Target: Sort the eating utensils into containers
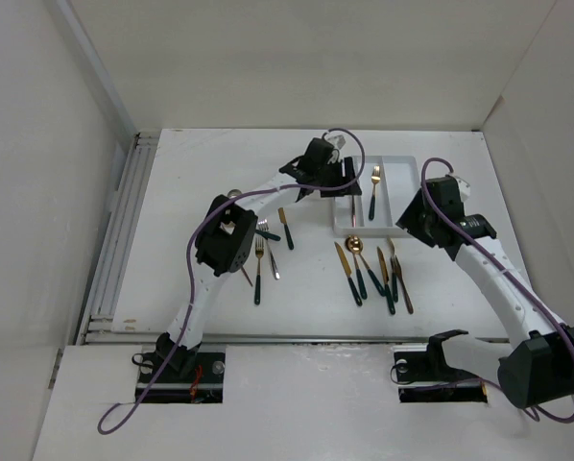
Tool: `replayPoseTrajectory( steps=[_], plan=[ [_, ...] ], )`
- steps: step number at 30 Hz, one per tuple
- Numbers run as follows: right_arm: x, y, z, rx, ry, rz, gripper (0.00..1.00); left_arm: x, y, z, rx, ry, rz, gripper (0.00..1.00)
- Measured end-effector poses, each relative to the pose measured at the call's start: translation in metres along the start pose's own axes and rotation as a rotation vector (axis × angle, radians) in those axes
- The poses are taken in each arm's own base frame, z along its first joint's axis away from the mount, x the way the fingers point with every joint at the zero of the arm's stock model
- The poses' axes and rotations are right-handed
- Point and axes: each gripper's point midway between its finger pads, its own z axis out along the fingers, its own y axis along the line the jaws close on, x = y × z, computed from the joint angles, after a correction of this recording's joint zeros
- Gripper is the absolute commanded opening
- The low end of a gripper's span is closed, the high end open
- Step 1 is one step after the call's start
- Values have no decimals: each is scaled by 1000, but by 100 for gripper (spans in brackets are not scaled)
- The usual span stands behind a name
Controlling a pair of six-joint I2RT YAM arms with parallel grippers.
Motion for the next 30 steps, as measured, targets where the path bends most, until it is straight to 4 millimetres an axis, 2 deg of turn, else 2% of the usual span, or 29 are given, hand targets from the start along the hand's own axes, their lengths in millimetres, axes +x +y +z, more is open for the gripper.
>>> replayPoseTrajectory(
  steps=[1,2,5,8,11,12,17,22,26,30],
  plan=[
    [0,0,0,1,2,-4,62,-2,-3,-1,7,-2,3,57],
    [1,-1,0,1,7,-8,70,-5,-6,-2,14,-7,5,59],
    [7,-3,1,16,55,-24,70,-23,-14,-10,20,-27,10,60],
    [16,-6,10,37,144,-20,58,-61,-24,-26,14,-96,39,63],
    [35,-20,16,59,253,-1,43,-106,-26,-51,-13,-203,95,65],
    [38,-26,18,75,267,6,43,-119,-23,-61,-31,-233,110,65],
    [66,-54,24,159,398,12,42,-180,5,-127,-151,-366,131,65],
    [105,-82,28,256,517,4,44,-227,57,-204,-254,-468,63,65],
    [110,-90,27,304,520,26,45,-249,103,-261,-352,-530,2,65],
    [111,-93,30,327,508,44,49,-262,119,-300,-411,-569,-3,65]
  ],
)
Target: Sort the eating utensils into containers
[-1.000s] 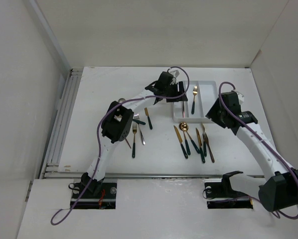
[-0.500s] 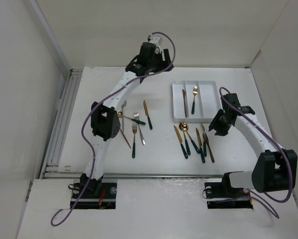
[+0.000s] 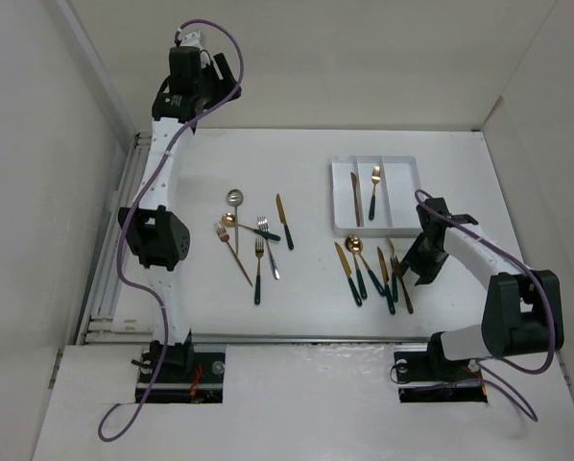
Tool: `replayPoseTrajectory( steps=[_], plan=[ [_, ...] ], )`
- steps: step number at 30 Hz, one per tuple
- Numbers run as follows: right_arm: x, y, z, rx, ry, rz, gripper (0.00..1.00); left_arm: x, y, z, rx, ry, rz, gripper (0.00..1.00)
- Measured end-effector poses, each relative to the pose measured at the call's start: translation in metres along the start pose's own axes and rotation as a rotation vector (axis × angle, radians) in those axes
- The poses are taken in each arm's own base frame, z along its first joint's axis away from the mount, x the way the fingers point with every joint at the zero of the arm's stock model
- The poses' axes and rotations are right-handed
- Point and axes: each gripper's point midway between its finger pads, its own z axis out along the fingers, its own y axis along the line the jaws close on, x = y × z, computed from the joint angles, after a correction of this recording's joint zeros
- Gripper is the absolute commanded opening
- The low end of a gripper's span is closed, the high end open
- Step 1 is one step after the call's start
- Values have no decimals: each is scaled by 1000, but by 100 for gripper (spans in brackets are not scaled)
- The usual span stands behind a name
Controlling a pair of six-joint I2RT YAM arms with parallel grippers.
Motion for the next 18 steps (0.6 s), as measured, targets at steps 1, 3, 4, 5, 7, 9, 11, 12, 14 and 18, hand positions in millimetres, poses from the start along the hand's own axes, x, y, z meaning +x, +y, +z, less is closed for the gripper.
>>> replayPoseTrajectory(
  steps=[1,3,4,5,7,9,11,12,14,18],
  plan=[
    [2,-1,3,6,6,3,49,-7,2,-3,-7,-14,10,65],
    [9,-7,12,34,35,5,50,-19,3,-11,-16,-41,31,66],
    [12,-10,16,48,50,7,50,-24,3,-16,-22,-52,42,67],
    [17,-13,20,61,71,7,50,-29,3,-21,-28,-62,53,67],
    [18,-11,19,55,73,10,50,-40,3,-32,-41,-89,70,67],
    [17,-11,20,53,71,11,50,-52,4,-45,-54,-117,86,67],
    [17,-10,20,50,69,12,50,-64,5,-55,-69,-149,97,67],
    [17,-10,21,47,68,15,50,-68,6,-59,-78,-161,101,67],
    [18,-7,22,38,73,15,50,-75,9,-66,-95,-180,104,67],
    [22,-3,26,42,71,-7,50,-78,15,-70,-121,-187,111,67]
  ],
)
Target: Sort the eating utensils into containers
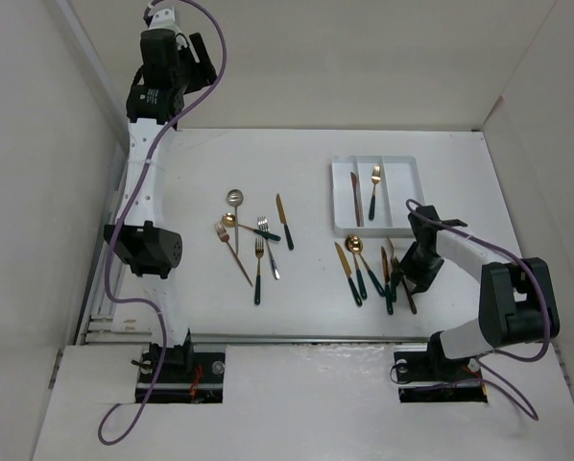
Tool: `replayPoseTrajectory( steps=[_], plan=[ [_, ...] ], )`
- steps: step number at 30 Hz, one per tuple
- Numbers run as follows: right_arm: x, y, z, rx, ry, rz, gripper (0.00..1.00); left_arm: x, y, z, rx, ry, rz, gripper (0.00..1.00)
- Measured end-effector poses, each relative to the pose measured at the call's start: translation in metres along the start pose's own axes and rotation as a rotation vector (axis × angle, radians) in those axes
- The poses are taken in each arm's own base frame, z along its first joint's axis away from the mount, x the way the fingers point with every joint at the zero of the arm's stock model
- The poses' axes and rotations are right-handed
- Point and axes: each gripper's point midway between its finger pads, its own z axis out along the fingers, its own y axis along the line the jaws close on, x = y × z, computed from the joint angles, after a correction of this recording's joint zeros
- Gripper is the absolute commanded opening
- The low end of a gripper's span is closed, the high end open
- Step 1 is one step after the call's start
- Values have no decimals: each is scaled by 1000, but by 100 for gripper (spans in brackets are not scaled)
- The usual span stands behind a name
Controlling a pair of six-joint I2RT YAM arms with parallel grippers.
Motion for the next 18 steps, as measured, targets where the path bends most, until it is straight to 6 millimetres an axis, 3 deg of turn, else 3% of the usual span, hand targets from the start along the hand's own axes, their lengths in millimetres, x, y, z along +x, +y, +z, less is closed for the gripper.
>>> replayPoseTrajectory(
  steps=[5,14,15,17,18],
  plan=[
    [3,0,0,3,-21,9,43,3,5,-1,-23,11,15,67],
    [-1,-2,-1,28,-60,54,0,4,9,-1,-44,13,24,67],
    [-3,-2,-1,33,-77,63,0,4,9,-1,-45,14,24,67],
    [-5,-3,-4,42,-112,73,0,4,9,-1,-45,14,24,57],
    [-6,-3,-5,46,-131,74,0,4,9,-1,-46,14,23,47]
  ],
)
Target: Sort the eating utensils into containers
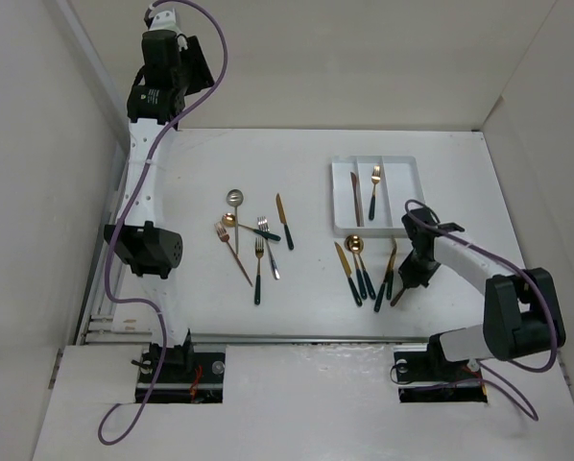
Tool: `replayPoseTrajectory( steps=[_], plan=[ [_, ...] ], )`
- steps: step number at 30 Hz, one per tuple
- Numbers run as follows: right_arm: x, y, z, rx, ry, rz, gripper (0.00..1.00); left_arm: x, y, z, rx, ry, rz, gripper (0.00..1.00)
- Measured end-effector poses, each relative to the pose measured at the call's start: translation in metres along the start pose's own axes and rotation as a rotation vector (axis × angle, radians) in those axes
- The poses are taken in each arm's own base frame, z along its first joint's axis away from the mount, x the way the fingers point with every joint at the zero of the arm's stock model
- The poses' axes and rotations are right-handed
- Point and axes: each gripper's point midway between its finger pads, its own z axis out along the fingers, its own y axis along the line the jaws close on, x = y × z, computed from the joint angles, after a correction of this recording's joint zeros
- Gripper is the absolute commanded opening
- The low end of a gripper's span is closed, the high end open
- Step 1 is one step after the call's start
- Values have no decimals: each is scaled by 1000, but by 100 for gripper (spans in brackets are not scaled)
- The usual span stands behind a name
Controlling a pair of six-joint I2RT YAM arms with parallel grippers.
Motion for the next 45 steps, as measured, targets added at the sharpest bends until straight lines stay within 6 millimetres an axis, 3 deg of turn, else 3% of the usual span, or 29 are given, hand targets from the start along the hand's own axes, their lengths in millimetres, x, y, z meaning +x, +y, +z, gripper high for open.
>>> replayPoseTrajectory(
  steps=[3,6,8,14,15,17,19,21,24,28,30,33,36,38,41,45],
  plan=[
    [-4,-2,-7,22,-63,9,0,1,3,0,-18,1,-14,42],
    [-16,-5,-26,50,-149,25,0,2,8,0,-47,3,-35,60],
    [-35,4,-52,30,-252,29,0,4,12,0,-68,8,-48,69],
    [-106,89,-159,-286,-612,-111,0,17,38,1,-156,45,-62,71],
    [-118,102,-165,-298,-644,-144,0,21,44,1,-171,57,-62,73],
    [-148,132,-176,-320,-685,-214,0,32,54,2,-193,91,-50,87],
    [-178,167,-168,-304,-688,-292,0,42,61,4,-207,120,-35,93],
    [-198,199,-146,-289,-660,-378,0,51,67,5,-216,146,-19,96],
    [-197,226,-99,-269,-574,-516,0,66,72,7,-230,186,6,96],
    [-179,229,-57,-249,-461,-589,0,88,83,7,-269,242,50,92],
    [-177,227,-49,-252,-439,-592,0,99,88,6,-278,271,64,89],
    [-180,226,-46,-263,-423,-587,4,133,96,4,-288,356,72,88],
    [-187,233,-42,-273,-419,-575,20,183,101,-3,-267,490,61,87],
    [-188,237,-38,-278,-413,-568,39,217,101,-9,-240,585,46,87],
    [-184,237,-34,-276,-389,-555,56,257,100,-23,-219,710,35,87],
    [-178,233,-35,-265,-364,-542,58,285,89,-36,-177,802,50,88]
  ],
)
